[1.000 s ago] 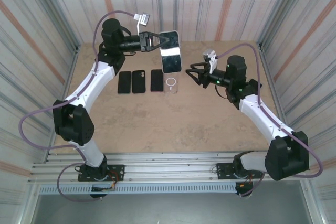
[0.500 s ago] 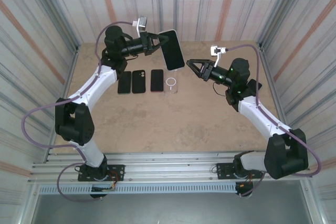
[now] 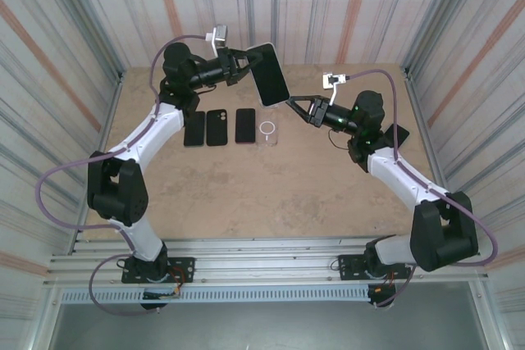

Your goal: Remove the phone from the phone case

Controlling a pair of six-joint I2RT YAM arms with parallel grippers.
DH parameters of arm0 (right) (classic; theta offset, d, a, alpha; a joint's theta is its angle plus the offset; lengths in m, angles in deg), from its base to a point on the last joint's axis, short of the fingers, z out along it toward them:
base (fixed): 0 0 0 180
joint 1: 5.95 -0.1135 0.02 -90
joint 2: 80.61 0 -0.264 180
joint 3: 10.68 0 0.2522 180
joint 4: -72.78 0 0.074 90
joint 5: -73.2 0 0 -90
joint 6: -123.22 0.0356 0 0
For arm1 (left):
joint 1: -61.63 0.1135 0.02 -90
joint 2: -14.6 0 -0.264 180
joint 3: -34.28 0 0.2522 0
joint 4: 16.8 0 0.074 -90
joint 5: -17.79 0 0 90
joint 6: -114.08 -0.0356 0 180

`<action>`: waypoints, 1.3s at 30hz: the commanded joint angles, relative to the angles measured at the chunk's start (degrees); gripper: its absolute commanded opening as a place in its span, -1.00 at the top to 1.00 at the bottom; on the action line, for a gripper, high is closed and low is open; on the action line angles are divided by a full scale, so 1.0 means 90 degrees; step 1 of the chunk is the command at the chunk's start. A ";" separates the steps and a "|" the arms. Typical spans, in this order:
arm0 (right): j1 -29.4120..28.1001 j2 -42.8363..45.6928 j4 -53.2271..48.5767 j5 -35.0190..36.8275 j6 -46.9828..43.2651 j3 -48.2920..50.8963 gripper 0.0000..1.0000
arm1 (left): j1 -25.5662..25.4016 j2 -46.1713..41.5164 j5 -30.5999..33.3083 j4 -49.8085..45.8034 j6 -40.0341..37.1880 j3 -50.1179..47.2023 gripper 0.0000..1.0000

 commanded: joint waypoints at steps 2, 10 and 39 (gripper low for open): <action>-0.0142 -0.0285 0.0496 0.0012 0.0757 -0.0191 0.22 | -0.0171 -0.0021 0.0298 0.0468 0.0391 -0.0055 1.00; -0.0250 -0.0438 0.1457 0.0687 0.2309 -0.0046 0.35 | -0.0259 0.0089 0.0646 0.0535 0.0997 -0.0258 1.00; -0.0564 -0.0837 0.2299 0.1540 0.4267 0.0409 1.00 | -0.0203 0.0396 0.1101 0.0360 0.1679 -0.0843 0.23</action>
